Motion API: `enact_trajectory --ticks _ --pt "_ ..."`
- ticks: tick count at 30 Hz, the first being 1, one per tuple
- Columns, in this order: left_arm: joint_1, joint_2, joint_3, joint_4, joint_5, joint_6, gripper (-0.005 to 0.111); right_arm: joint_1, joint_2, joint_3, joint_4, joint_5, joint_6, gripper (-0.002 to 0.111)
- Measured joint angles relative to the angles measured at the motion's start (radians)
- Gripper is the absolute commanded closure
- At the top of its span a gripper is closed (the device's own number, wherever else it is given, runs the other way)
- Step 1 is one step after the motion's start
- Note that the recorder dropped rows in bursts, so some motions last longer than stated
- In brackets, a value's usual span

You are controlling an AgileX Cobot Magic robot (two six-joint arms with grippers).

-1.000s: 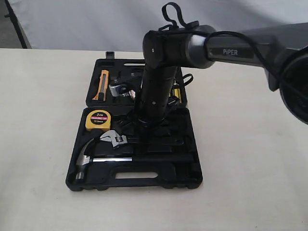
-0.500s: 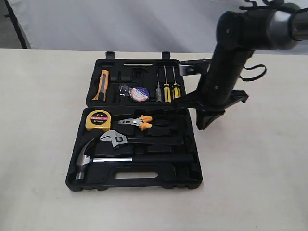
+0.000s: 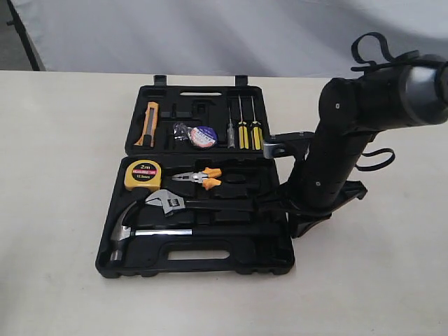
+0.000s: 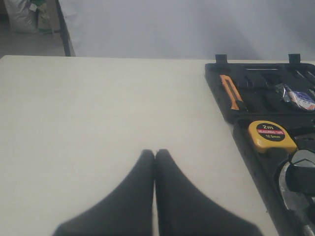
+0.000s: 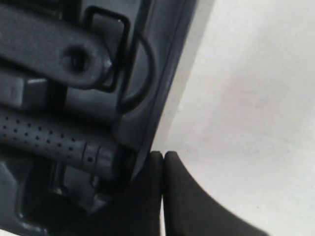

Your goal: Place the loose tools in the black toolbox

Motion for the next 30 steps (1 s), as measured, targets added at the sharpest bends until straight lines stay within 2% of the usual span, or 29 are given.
enact_trajectory --ticks 13,22,30 --pt "0.000 0.000 0.000 0.000 0.000 0.000 0.105 -0.098 -0.088 0.002 0.002 -0.001 0.006 0.108" --pt "0.000 0.000 0.000 0.000 0.000 0.000 0.105 -0.045 -0.058 0.081 0.032 -0.041 0.023 0.108" --pt "0.000 0.000 0.000 0.000 0.000 0.000 0.105 -0.016 -0.058 0.086 0.063 -0.062 0.023 0.108"
